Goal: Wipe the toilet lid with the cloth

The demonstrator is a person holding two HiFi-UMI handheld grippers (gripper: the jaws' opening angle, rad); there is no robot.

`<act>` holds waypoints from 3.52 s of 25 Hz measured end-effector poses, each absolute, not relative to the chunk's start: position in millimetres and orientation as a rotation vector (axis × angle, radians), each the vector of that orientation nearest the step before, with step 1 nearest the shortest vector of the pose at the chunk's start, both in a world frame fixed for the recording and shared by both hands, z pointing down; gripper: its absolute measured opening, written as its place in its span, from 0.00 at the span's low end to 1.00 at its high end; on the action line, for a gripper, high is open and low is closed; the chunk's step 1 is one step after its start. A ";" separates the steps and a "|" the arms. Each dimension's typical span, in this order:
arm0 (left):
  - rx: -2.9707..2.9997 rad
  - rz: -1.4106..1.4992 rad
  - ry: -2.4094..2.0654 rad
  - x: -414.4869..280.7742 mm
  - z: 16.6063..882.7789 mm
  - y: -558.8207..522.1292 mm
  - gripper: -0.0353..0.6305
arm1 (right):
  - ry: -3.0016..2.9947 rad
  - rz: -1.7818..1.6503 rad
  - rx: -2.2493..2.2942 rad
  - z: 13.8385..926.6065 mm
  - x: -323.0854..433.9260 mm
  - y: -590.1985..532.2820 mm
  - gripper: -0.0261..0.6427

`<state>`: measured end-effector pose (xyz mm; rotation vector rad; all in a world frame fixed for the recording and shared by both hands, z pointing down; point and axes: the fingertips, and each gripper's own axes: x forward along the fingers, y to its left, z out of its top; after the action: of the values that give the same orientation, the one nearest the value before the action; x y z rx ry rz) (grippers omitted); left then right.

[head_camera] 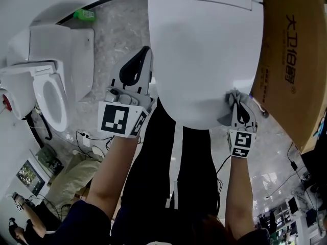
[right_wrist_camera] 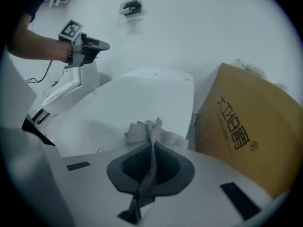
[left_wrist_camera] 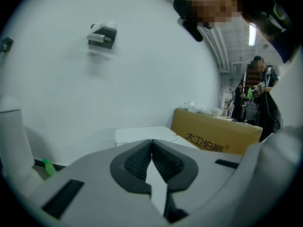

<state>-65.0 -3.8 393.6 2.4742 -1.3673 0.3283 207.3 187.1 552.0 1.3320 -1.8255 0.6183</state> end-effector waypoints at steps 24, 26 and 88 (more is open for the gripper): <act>2.487 0.330 -1.374 -55.5 384.8 7.2 0.08 | -2.253 0.477 0.527 550.5 -37.2 247.0 0.07; 2.484 0.332 -1.375 -55.9 385.0 9.5 0.08 | -2.249 0.467 0.445 550.9 -33.2 256.6 0.08; 2.637 0.061 -1.739 -35.7 -103.3 73.5 0.08 | -2.691 -0.303 1.905 -163.9 247.6 94.8 0.07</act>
<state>-35.7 73.5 -103.3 2.6367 -1.7394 0.0613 247.6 94.8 -163.9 1.9052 -2.6906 -0.3030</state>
